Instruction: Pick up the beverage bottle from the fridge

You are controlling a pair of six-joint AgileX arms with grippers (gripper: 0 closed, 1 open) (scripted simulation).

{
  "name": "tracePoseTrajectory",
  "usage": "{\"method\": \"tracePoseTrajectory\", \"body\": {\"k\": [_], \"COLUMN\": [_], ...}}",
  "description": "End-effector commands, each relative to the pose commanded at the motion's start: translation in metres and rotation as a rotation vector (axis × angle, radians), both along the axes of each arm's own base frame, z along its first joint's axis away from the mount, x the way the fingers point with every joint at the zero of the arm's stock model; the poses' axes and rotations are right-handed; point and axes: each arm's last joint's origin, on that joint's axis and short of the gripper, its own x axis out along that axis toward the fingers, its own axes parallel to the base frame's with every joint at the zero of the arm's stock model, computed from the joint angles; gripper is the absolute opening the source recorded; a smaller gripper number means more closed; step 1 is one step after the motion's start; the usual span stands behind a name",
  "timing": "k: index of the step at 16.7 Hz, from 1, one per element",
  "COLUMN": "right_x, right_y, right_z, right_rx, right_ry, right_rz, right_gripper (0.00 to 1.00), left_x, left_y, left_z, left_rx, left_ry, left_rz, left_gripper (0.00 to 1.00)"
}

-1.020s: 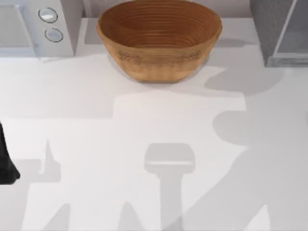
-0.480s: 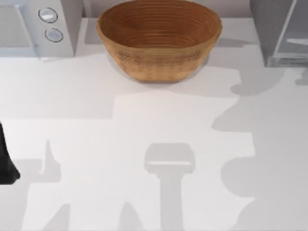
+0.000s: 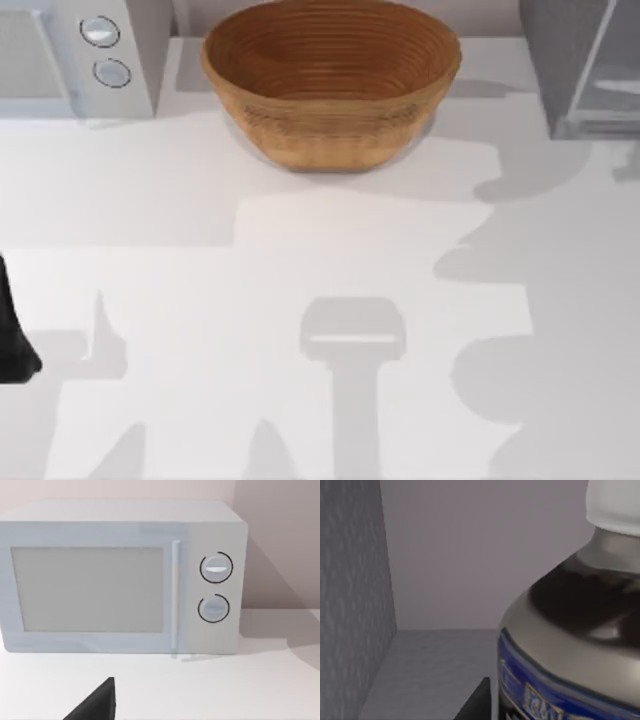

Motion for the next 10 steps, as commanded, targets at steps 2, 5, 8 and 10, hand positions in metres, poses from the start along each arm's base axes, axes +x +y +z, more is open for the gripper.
{"method": "tracePoseTrajectory", "body": {"k": [2, 5, 8, 10], "right_x": [-0.009, -0.036, -0.079, -0.115], "right_y": [0.007, 0.021, 0.04, 0.052], "right_z": [0.008, 0.027, 0.048, 0.056], "right_rx": [0.001, -0.001, -0.006, -0.008], "right_ry": [0.007, 0.008, -0.005, -0.023], "right_rz": [0.001, 0.0, -0.003, -0.003], "right_gripper": [0.0, 0.0, 0.0, 0.0], "left_x": [0.0, 0.0, 0.0, 0.0], "left_y": [0.0, 0.0, 0.0, 0.0], "left_z": [0.0, 0.0, 0.0, 0.0], "left_rx": [0.0, 0.0, 0.0, 0.0], "left_ry": [0.0, 0.0, 0.0, 0.0], "left_rz": [0.0, 0.0, 0.0, 0.0], "left_gripper": [1.0, 1.0, 1.0, 1.0]}}
